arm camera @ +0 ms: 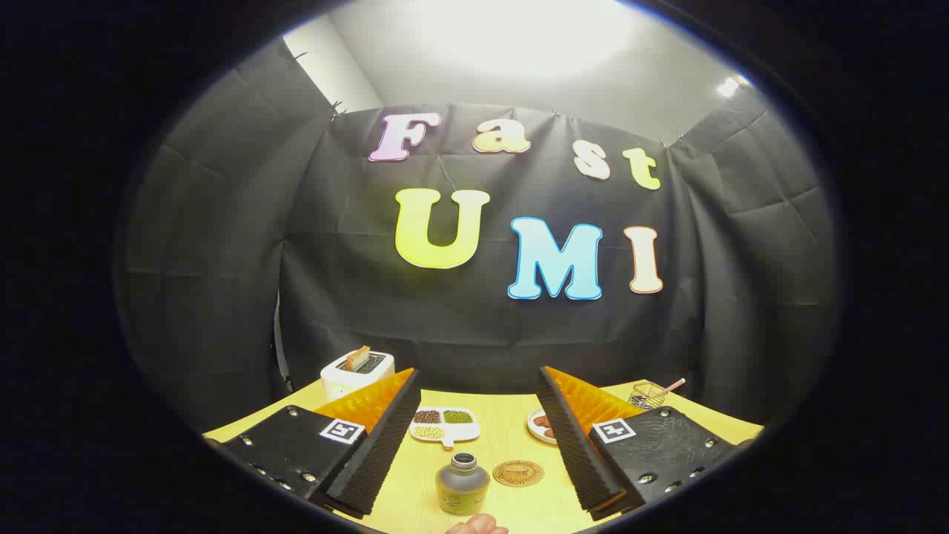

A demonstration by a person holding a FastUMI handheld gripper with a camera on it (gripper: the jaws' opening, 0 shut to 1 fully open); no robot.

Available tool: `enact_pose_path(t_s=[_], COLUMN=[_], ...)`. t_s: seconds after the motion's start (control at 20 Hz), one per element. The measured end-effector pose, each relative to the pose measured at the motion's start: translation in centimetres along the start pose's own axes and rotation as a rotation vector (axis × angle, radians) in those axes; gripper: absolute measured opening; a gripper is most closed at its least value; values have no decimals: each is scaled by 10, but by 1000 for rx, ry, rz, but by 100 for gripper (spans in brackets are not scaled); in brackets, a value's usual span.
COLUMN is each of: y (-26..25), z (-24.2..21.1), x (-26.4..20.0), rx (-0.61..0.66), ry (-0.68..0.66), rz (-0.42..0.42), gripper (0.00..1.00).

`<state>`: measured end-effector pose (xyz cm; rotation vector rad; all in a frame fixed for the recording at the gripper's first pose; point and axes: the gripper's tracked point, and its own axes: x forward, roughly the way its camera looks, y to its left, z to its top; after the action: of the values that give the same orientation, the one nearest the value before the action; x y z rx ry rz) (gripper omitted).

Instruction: Take the bottle from table, then pour the juice into the cup, finally place the bottle on the coaster

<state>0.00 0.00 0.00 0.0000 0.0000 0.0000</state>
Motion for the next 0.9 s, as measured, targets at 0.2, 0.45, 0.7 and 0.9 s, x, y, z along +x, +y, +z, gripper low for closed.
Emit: enact_pose_path(t_s=[0.2, 0.45, 0.7, 0.9], y=[-1, -12, -16, -14], z=[-9, -23, -34, -54], x=[3, 6, 13, 19], rx=[3, -18, 31, -9], ry=[0, 17, 12, 22], rz=[2, -20, -14, -18], gripper=[96, 97, 96, 97])
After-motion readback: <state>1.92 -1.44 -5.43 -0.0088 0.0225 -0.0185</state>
